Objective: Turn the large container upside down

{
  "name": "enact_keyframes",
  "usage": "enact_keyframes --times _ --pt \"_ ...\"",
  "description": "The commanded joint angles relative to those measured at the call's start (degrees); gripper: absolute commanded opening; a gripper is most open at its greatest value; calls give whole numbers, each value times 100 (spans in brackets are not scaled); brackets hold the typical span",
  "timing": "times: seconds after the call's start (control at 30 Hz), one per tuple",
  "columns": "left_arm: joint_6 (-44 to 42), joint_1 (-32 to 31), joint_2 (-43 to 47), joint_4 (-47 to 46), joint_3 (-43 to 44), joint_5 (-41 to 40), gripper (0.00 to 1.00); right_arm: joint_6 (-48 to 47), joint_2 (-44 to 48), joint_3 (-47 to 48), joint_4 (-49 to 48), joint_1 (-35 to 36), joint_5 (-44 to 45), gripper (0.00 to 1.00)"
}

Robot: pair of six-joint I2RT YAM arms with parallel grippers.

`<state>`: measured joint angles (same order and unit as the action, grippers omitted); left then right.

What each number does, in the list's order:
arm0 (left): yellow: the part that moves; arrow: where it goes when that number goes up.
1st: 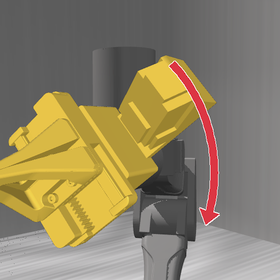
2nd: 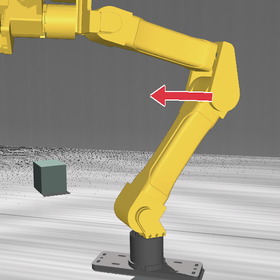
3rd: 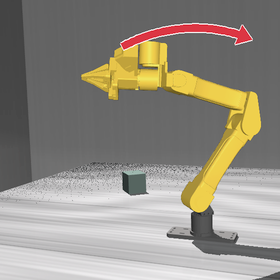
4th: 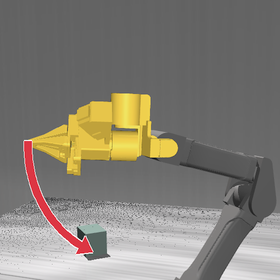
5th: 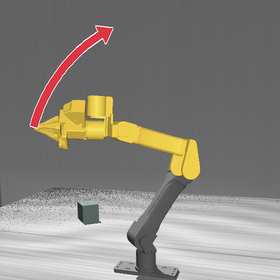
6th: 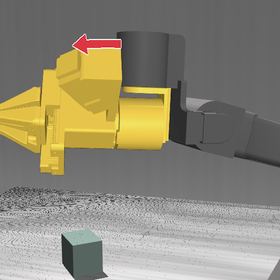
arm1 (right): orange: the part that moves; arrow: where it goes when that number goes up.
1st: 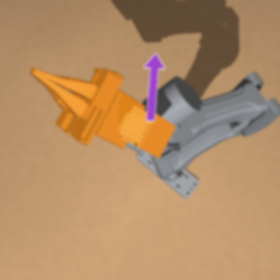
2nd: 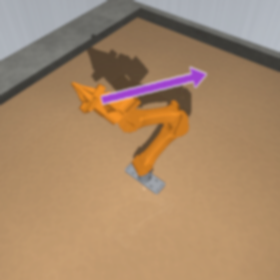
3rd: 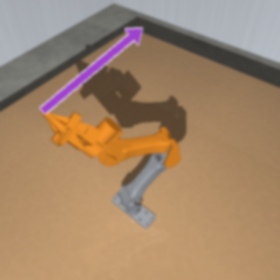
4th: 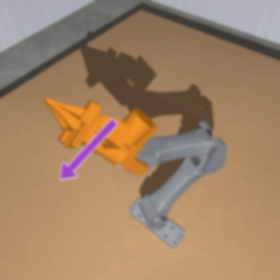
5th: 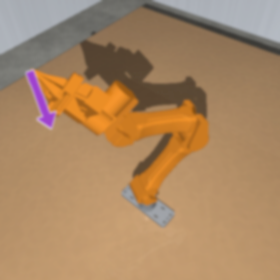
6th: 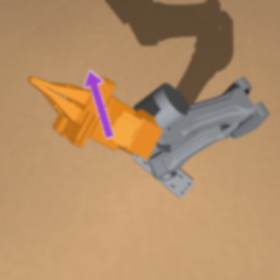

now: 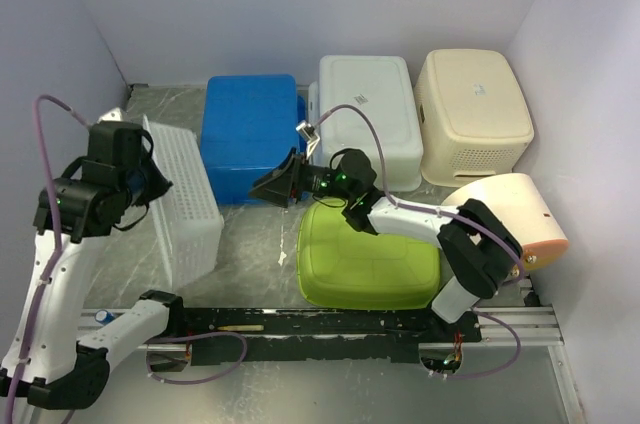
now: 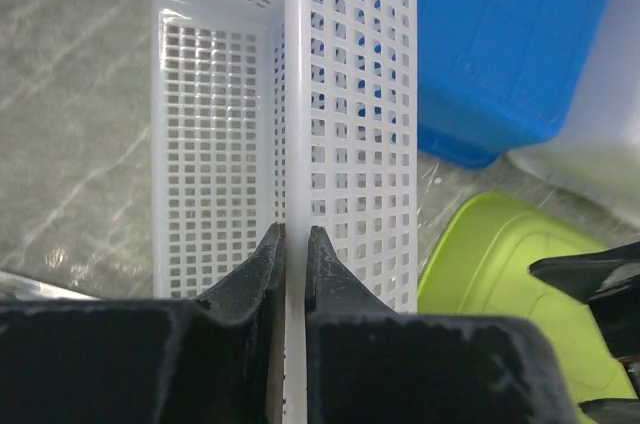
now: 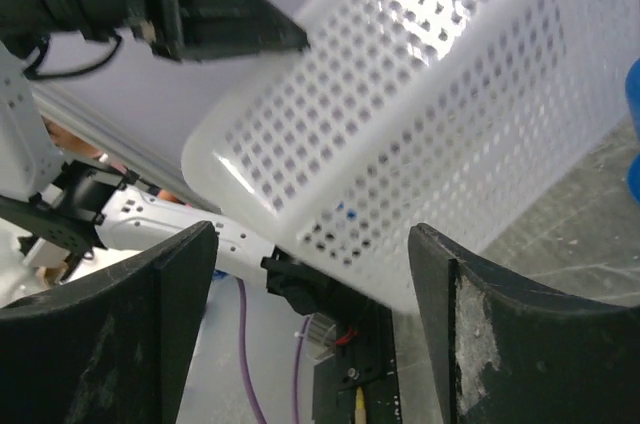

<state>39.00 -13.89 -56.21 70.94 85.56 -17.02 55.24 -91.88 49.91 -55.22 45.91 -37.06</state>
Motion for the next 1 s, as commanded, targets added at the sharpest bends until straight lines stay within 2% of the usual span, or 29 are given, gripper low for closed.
enact_keyframes --times 0.0,0.1,0.23,0.3,0.37,0.4,0.47,0.57,0.8,0.97 --pt "222 44 378 -417 -619 207 7 210 -366 202 40 -14 -18 72" --pt "238 45 597 -429 -849 116 7 454 -828 540 370 -5 -123 69" --pt "151 44 735 -407 -1142 90 7 1011 -1296 702 35 5 -343 56" --pt "149 44 836 -472 -1326 71 7 1057 -1388 710 68 26 -397 55" --pt "184 44 886 -452 -1428 41 9 988 -1417 932 231 73 -406 55" --pt "220 44 891 -411 -1448 2 13 966 -1439 979 288 101 -415 55" --pt "277 44 892 -338 -1442 -58 27 920 -1511 1103 436 165 -448 55" --pt "367 44 885 -193 -1330 -159 42 935 -1702 1305 538 301 -564 55" --pt "341 44 818 -62 -1216 -263 41 1719 -2351 1631 -386 453 -998 58" --pt "302 44 774 -123 -1173 -250 45 1529 -2555 1774 -104 476 -1023 61"
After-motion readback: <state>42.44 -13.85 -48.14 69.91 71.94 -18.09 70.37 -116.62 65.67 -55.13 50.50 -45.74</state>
